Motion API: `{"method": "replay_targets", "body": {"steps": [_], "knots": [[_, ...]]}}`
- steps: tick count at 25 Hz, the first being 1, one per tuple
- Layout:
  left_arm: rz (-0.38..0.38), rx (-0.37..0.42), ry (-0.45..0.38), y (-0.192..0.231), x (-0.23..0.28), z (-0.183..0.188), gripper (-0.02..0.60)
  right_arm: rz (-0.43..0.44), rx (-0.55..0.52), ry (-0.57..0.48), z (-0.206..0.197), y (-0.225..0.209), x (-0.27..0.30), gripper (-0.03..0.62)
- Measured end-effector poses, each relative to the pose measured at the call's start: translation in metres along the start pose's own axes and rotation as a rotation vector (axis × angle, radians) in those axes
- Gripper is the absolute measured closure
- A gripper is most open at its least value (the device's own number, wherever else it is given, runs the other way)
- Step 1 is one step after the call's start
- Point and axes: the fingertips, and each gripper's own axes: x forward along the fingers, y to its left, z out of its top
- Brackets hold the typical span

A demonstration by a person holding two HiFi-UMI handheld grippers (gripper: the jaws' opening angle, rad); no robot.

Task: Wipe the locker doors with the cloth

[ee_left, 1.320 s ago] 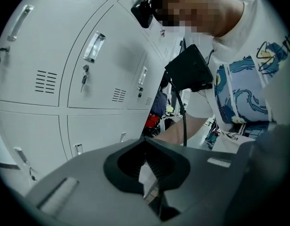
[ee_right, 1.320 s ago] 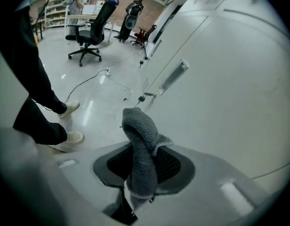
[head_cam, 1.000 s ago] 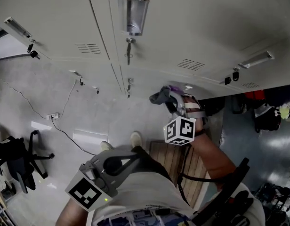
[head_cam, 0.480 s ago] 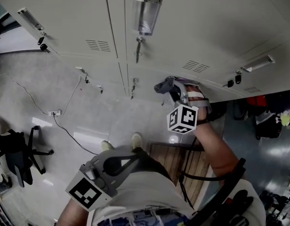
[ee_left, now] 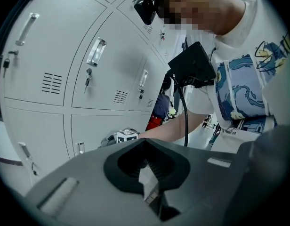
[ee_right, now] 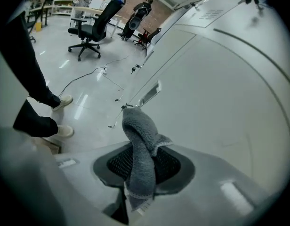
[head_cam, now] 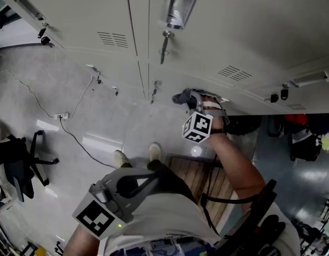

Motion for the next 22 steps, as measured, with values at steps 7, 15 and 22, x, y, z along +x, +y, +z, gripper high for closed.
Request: {"method": "replay_targets", "body": {"steps": [7,15,22], "knots": [[0.014,-0.037,0.010,0.008,0.005,-0.007,0.578,0.061,0.013,0.033,-0.012,0.040,0.055,0.484],[0.042,-0.071,0.036,0.023,0.006,-0.019,0.578,0.143,0.033,0.086,-0.033,0.087,0.116,0.484],[0.045,-0.070,0.046,0.027,0.005,-0.021,0.578,0.226,0.055,0.151,-0.052,0.114,0.143,0.484]]}}
